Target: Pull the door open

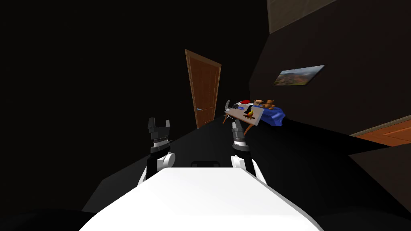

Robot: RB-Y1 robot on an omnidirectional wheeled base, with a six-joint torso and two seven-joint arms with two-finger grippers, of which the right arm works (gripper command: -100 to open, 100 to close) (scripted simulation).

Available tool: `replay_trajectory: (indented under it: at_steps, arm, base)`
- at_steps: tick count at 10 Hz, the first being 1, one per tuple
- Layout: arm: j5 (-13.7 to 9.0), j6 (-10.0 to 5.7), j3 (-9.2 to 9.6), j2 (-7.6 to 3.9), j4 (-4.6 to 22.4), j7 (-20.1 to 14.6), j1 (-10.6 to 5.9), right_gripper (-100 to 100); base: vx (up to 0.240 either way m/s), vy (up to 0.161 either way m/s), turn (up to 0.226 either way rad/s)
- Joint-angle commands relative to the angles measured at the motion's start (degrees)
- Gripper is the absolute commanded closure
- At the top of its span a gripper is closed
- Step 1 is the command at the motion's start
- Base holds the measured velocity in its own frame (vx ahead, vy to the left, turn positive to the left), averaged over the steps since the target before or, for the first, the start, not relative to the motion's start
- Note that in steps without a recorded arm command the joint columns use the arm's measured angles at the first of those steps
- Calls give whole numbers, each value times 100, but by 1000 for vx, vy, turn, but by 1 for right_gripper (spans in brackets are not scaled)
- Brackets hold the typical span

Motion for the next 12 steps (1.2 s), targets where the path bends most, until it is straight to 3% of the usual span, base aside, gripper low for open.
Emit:
replay_trajectory:
  at_steps: [1,12]
  arm:
    - [-39,-41,-24,-67,206,-21,-84,-100]
    - [-268,-280,-163,-341,1416,-141,-576,-100]
  base:
    - [74,7,138]
    - [98,-13,111]
